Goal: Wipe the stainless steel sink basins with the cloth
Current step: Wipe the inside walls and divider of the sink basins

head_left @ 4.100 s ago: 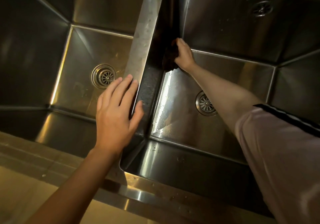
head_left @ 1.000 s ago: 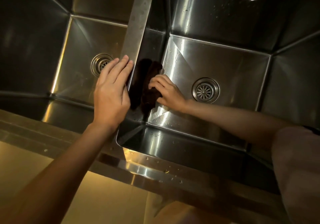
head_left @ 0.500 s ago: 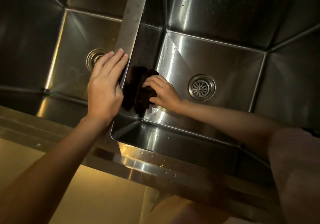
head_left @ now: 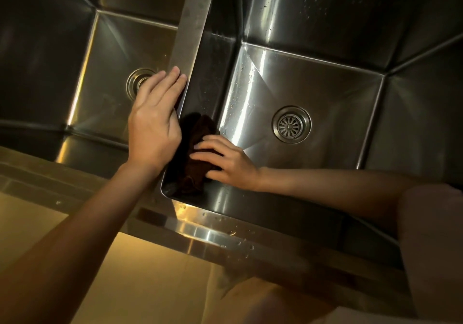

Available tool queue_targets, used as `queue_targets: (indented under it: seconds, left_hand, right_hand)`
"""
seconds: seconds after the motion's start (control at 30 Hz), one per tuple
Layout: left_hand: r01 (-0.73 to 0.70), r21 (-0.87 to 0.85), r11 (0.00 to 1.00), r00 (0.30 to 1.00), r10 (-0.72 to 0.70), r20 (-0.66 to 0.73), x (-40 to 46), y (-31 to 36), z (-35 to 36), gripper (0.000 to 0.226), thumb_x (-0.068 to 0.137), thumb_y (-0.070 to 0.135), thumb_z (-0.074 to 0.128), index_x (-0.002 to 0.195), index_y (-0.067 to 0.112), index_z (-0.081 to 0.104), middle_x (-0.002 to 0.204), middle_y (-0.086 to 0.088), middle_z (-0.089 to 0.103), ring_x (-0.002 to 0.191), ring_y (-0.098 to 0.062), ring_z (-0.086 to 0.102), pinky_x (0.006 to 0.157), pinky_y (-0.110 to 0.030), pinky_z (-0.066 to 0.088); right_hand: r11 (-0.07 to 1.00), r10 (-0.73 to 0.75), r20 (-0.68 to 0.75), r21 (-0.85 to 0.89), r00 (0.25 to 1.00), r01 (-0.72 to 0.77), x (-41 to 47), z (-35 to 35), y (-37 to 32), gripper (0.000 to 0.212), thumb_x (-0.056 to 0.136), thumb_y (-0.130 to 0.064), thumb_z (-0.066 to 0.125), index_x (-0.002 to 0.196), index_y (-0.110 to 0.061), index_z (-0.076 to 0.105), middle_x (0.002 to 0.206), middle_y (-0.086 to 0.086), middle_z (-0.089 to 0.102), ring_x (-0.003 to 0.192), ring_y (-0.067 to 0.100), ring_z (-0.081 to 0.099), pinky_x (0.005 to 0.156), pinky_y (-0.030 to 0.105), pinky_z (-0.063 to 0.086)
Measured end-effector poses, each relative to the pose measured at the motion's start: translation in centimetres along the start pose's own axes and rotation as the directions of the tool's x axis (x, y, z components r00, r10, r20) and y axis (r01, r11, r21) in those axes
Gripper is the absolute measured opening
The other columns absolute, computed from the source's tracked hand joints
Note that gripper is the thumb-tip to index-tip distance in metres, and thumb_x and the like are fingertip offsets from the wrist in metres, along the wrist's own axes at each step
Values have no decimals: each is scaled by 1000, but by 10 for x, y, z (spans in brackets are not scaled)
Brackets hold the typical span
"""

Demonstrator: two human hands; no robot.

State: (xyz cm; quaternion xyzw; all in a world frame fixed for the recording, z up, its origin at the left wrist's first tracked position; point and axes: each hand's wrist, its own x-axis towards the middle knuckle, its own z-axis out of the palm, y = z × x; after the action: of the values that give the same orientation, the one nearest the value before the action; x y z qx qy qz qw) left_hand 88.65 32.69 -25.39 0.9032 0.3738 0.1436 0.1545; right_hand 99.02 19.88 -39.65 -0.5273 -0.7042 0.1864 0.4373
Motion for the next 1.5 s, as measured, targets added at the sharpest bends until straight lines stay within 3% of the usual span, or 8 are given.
queue_targets:
  seconds: [0.2,0.37,0.53,0.63,0.77,0.93,1.33,1.5]
  left_hand:
    - [0,6,1000,1000,0,0,1,0,0,52,84,-6,43,135,1,53,141,-12,52,134,-31,42,116,-32,29]
    - [-1,6,1000,1000,1,-16,1,0,1,50,85,-5,44,133,0,54,140,-12,53,133,-32,44,116,-30,28]
    - [0,-3,1000,1000,0,-16,1,-1,2,50,85,-5,44,133,0,54,140,-11,52,133,-30,43,117,-26,26]
    - [2,-13,1000,1000,-3,-19,1,0,2,50,85,-5,43,133,1,55,140,-11,53,133,-30,43,117,-28,27]
    - [5,-10,1000,999,-5,-33,2,0,1,51,83,-8,45,132,0,56,140,-11,53,132,-31,44,117,-26,25]
    - [-3,-6,1000,999,3,-34,2,1,2,52,82,-8,45,132,0,56,139,-12,53,132,-33,45,117,-30,28]
    - [16,-13,1000,1000,-16,-21,2,1,1,54,81,-7,45,133,2,56,140,-10,53,133,-31,44,117,-30,27]
    - [12,-6,1000,1000,-12,-18,2,2,0,55,80,-6,44,133,2,56,140,-10,53,132,-31,44,116,-30,29]
  right_hand:
    - [996,-4,174,-85,985,19,-16,21,36,43,93,-32,44,119,-5,65,119,16,59,117,34,50,104,37,43]
    - [968,72,366,-251,928,24,-24,27,66,50,69,-16,83,116,-11,66,117,12,63,112,34,58,77,31,57]
    - [983,58,417,-180,907,20,-32,19,86,56,78,-34,76,126,-10,60,132,17,54,127,38,47,100,44,48]
    - [956,267,254,-192,930,-222,-36,21,88,76,75,-51,73,139,-19,46,147,15,35,138,35,32,111,46,37]
    - [828,549,426,-160,719,-538,-27,30,87,115,64,-55,79,152,-31,9,159,2,3,146,28,15,115,38,25]
    - [760,639,413,-204,649,-617,-22,52,84,100,71,-38,80,150,-25,21,155,1,24,138,27,34,112,38,36]
    - [846,412,734,-87,540,-526,0,16,61,80,75,-20,78,145,-25,39,144,2,47,131,22,45,109,35,36]
    - [899,267,768,20,582,-438,35,-31,15,76,69,-21,82,137,-26,49,133,-3,58,117,17,57,100,38,45]
